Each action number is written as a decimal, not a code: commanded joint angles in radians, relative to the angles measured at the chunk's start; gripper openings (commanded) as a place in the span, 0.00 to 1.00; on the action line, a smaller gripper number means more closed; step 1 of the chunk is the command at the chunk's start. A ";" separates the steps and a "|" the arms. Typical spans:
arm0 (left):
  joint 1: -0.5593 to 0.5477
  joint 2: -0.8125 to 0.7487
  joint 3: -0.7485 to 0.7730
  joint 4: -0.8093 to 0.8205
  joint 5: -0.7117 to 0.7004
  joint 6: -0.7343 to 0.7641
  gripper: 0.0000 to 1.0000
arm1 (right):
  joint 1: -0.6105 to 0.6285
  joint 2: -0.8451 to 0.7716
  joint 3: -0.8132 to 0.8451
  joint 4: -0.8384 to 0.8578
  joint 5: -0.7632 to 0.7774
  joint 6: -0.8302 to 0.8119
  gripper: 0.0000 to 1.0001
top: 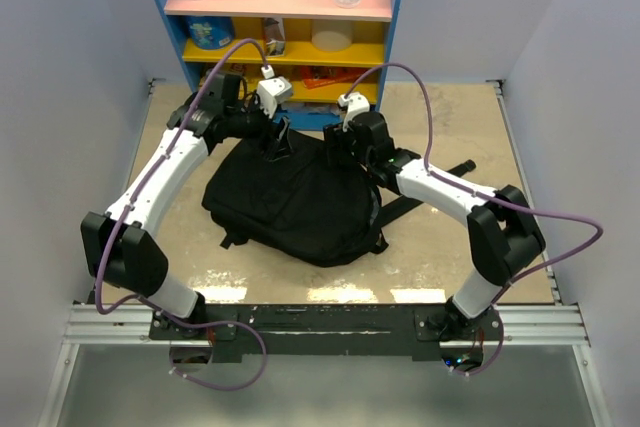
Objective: Pack the student bag
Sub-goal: Zip the student bag at the center of the board.
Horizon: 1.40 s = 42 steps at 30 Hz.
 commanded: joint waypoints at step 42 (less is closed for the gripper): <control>-0.093 0.203 0.090 0.118 0.073 0.180 0.92 | -0.016 -0.040 -0.016 0.085 0.069 0.081 0.00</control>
